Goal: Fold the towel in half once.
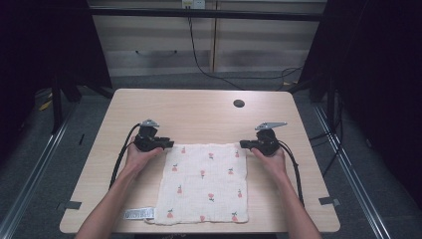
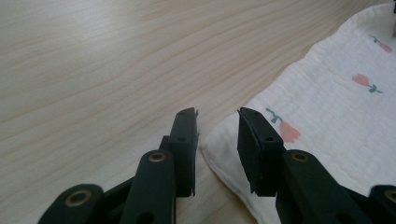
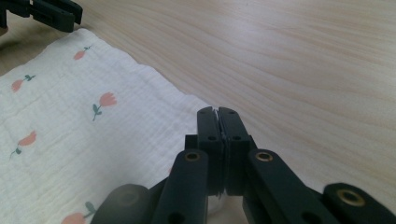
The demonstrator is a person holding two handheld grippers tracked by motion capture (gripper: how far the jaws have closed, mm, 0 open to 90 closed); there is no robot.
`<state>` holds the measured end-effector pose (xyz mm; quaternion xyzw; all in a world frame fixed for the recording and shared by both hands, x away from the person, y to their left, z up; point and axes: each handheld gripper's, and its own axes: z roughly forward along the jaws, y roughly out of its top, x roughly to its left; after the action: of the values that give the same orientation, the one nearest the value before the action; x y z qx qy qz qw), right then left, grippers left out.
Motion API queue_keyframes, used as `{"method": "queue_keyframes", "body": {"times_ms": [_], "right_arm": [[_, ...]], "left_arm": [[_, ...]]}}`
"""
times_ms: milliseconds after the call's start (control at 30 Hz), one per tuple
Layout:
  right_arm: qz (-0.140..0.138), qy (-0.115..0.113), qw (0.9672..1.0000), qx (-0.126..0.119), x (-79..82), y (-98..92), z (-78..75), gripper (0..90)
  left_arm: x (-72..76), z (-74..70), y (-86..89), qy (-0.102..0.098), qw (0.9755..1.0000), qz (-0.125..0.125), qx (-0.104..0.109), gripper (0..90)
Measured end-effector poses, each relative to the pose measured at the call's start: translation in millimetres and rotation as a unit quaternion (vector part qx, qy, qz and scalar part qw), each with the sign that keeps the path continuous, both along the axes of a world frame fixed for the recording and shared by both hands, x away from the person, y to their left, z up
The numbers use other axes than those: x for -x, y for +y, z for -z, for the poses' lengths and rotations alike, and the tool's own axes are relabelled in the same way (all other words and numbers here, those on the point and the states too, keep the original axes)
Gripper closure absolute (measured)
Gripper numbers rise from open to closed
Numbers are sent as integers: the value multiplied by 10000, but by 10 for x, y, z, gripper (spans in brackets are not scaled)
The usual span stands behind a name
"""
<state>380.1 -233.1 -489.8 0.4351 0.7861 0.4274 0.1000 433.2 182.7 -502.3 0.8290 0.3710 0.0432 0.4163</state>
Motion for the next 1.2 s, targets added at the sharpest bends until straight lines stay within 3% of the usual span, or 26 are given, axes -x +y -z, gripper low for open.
{"method": "queue_keyframes", "body": {"times_ms": [267, 400, 500, 633, 900, 1200], "right_arm": [[-11, 36, 10000, -11, 5, 5, 17, 887], [-42, 35, 10000, -6, 6, 13, 30, 887], [-26, 33, 10000, -22, 12, 10, 24, 888], [4, -2, 10000, -18, 15, -20, -11, 888], [115, -186, 9997, -115, 42, -116, -147, 889], [220, -475, 9984, -230, 49, -212, -442, 890]], "left_arm": [[34, 35, -84, -84, 9996, 102, -236, 696], [59, 29, -109, -173, 9987, 225, -414, 812], [75, 29, -127, -186, 9988, 195, -398, 862], [79, 5, -99, -104, 9998, 143, -60, 866], [140, -248, -50, -363, 9989, 149, 243, 867], [175, -518, -14, -614, 9964, 116, 566, 866]]}}
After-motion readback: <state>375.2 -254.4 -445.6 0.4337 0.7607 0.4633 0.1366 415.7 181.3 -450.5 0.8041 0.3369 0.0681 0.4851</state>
